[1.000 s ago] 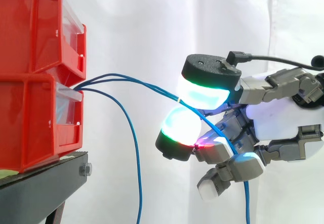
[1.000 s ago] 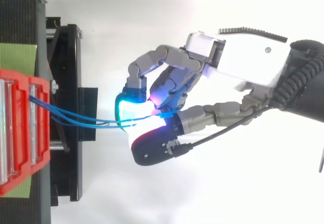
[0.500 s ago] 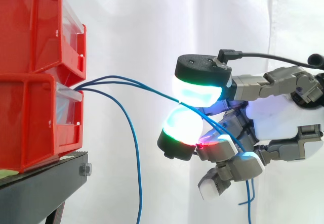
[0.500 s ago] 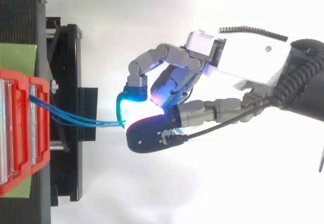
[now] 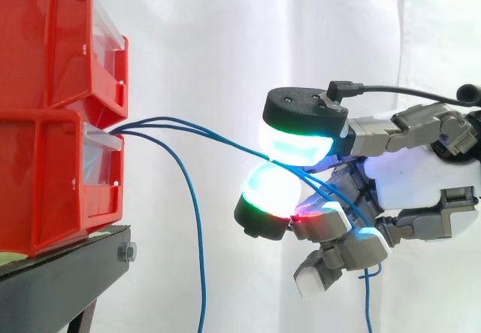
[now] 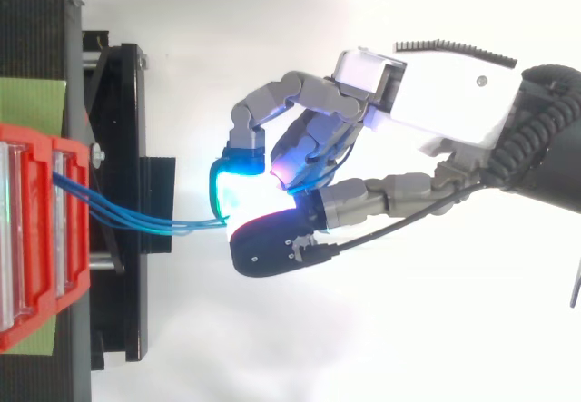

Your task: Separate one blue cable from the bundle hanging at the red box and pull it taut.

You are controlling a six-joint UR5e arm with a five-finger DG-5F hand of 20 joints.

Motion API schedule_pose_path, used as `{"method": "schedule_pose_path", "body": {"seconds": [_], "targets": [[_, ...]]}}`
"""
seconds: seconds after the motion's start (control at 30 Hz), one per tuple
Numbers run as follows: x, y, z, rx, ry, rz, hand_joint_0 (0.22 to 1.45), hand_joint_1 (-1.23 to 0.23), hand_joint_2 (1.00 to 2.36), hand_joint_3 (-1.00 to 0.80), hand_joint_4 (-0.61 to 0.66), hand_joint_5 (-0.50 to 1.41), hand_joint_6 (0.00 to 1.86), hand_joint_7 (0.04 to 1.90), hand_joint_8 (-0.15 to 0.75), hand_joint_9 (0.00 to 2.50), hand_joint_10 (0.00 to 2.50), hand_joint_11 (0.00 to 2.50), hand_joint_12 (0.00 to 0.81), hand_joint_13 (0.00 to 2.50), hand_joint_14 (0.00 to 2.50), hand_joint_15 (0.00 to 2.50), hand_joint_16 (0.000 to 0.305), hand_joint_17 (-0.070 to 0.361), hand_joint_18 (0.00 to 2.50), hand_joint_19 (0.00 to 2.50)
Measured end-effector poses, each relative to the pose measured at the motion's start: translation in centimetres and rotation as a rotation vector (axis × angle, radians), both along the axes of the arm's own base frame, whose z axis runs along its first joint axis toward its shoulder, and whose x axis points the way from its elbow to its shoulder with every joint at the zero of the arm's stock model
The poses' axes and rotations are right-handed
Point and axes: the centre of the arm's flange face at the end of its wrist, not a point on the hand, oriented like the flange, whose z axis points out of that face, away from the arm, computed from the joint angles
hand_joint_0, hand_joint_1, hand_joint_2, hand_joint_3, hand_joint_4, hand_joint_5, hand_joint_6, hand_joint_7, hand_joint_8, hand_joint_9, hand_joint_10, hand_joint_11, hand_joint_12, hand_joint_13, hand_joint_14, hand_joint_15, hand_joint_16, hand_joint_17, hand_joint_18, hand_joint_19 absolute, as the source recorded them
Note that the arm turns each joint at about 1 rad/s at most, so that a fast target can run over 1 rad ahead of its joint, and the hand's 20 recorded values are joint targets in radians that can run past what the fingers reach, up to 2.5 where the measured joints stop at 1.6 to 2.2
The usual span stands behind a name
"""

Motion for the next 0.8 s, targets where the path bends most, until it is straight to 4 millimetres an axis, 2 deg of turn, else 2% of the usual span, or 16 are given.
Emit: {"method": "schedule_pose_path", "body": {"seconds": [0.37, 0.5, 0.63, 0.8], "targets": [[0.04, 0.14, 0.03, 0.000, -0.004, -0.002, 0.66, -0.75, 1.00, -0.50, 0.12, -0.23, 0.88, 1.00, 0.257, 1.14, 0.02, 1.49, 0.305, 1.30, 0.02, 1.40, 0.052, 0.117, 0.66, 0.57], [0.05, 0.19, 0.04, 0.000, -0.004, -0.002, 0.68, -0.72, 1.00, -0.48, 0.08, -0.23, 0.88, 1.02, 0.257, 1.16, 0.01, 1.53, 0.303, 1.31, 0.02, 1.42, 0.052, 0.117, 0.67, 0.57], [0.05, 0.20, 0.05, 0.000, -0.004, -0.002, 0.71, -0.78, 1.01, -0.43, 0.09, -0.24, 0.89, 1.02, 0.253, 1.13, 0.01, 1.54, 0.305, 1.31, 0.02, 1.42, 0.053, 0.118, 0.67, 0.56], [0.05, 0.20, 0.05, 0.000, -0.004, -0.003, 0.72, -0.86, 1.00, -0.50, 0.11, -0.23, 0.88, 1.01, 0.245, 1.11, 0.01, 1.54, 0.312, 1.30, 0.02, 1.41, 0.052, 0.118, 0.66, 0.54]]}}
